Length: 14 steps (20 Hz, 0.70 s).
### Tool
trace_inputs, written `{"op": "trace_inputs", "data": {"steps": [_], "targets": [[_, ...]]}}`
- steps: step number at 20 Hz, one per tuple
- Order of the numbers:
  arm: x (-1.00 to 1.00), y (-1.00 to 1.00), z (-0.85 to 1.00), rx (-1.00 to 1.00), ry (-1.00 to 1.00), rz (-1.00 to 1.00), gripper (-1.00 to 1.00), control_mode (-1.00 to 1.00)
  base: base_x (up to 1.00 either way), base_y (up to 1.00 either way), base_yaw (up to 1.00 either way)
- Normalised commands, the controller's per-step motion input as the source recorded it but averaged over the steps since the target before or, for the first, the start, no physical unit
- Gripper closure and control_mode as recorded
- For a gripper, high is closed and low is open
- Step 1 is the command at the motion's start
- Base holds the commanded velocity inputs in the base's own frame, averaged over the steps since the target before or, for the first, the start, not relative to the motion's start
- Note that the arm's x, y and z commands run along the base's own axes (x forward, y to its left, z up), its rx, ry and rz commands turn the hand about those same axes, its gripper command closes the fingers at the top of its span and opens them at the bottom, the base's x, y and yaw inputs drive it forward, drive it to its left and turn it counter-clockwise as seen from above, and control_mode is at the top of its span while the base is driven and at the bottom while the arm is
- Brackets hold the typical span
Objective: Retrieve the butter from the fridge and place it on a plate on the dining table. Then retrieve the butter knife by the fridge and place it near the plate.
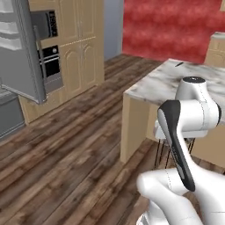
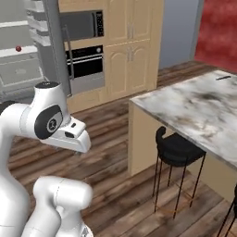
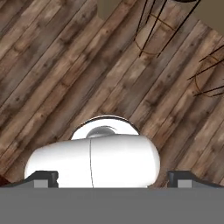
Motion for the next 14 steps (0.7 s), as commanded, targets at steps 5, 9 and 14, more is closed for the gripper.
{"op": "trace_inputs", "data": {"steps": [5,9,14], "targets": [[0.00,0.00,0.00,0.00,0.00,0.00,-1.00,1.00,0.61,0.98,-0.42],[0.00,0.00,0.00,0.00,0.00,0.00,-1.00,1.00,0.57,0.99,-0.51],[0.00,0.00,0.00,0.00,0.00,0.00,-1.00,1.00,0.59,0.98,-0.52]]}}
